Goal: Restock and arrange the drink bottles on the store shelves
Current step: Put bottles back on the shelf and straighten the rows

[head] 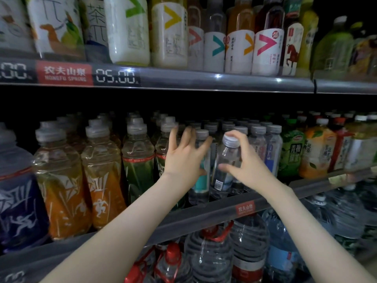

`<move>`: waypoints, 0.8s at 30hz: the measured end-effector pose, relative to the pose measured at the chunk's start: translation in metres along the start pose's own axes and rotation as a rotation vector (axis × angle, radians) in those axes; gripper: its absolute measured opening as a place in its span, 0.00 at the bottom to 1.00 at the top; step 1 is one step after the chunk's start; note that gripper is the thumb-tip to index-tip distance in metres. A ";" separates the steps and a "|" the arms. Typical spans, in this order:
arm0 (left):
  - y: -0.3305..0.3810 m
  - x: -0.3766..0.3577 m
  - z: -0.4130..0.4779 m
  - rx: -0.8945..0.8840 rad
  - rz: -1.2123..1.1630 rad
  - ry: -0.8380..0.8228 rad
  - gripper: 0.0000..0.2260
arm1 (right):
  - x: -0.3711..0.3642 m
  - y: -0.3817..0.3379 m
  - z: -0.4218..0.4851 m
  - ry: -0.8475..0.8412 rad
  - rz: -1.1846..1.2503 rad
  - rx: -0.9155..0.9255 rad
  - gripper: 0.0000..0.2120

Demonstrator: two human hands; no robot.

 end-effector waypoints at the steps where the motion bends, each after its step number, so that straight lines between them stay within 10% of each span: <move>1: 0.002 0.001 0.000 0.008 -0.006 -0.010 0.40 | -0.003 -0.003 -0.001 0.000 -0.038 0.001 0.36; 13: 0.044 0.000 0.022 -0.129 -0.131 0.362 0.28 | 0.024 0.001 -0.058 0.534 0.086 0.125 0.41; 19: 0.074 0.011 0.073 -0.109 -0.672 -0.146 0.31 | 0.071 0.010 -0.077 0.585 0.053 0.090 0.44; 24: 0.082 0.005 0.088 -0.110 -0.849 -0.175 0.32 | 0.076 0.027 -0.089 0.561 0.063 0.013 0.42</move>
Point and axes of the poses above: each hand's wrist, its own z-axis towards the middle knuckle, its own x-axis out of the back of the hand, y = z × x, the point moved 1 cm from there along z, towards the middle knuckle, and after that the axes turned 15 degrees about -y, right-handed, at the moved point
